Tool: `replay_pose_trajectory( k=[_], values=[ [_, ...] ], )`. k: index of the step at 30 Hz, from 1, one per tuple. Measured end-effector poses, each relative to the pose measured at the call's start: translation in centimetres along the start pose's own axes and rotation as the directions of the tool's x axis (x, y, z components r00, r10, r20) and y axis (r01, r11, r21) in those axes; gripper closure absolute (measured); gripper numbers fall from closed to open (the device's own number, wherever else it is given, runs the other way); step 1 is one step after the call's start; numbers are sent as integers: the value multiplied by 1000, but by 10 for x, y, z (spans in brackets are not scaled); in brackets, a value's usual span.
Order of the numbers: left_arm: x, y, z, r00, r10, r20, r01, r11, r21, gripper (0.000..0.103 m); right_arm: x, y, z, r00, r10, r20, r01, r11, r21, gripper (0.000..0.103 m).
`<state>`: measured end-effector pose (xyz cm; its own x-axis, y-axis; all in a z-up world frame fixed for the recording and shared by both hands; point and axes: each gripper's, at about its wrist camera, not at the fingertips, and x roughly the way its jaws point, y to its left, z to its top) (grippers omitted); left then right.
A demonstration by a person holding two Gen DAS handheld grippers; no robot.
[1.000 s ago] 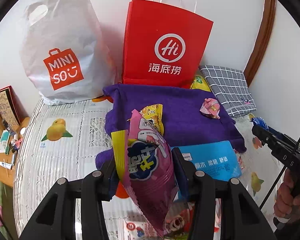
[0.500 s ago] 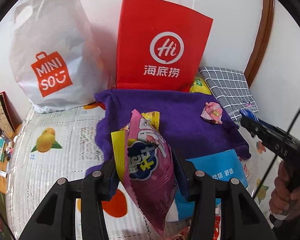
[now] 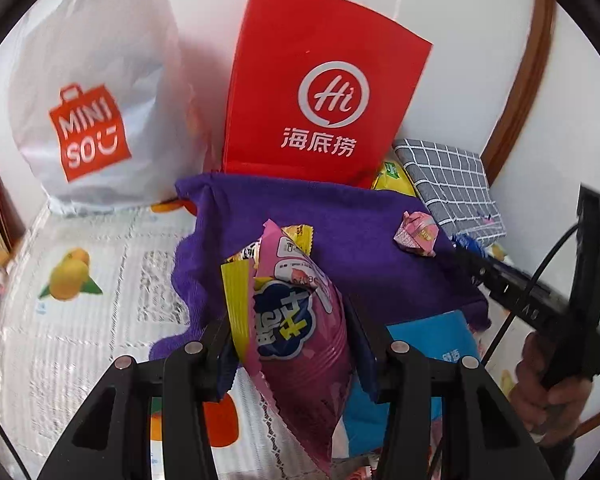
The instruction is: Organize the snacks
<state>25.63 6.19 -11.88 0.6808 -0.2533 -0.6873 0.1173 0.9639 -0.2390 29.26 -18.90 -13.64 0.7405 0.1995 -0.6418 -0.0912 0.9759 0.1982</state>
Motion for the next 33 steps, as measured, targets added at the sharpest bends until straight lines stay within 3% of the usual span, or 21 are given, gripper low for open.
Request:
replay_pose_trajectory(
  k=[10, 33],
  values=[
    [7, 8, -2, 1000, -18, -1, 18, 999, -43, 57, 7, 2, -8, 1000, 0, -6, 0, 1000, -15, 59],
    [8, 7, -1, 1000, -7, 5, 7, 999, -42, 57, 19, 6, -16, 999, -12, -41, 10, 999, -32, 59]
  ],
)
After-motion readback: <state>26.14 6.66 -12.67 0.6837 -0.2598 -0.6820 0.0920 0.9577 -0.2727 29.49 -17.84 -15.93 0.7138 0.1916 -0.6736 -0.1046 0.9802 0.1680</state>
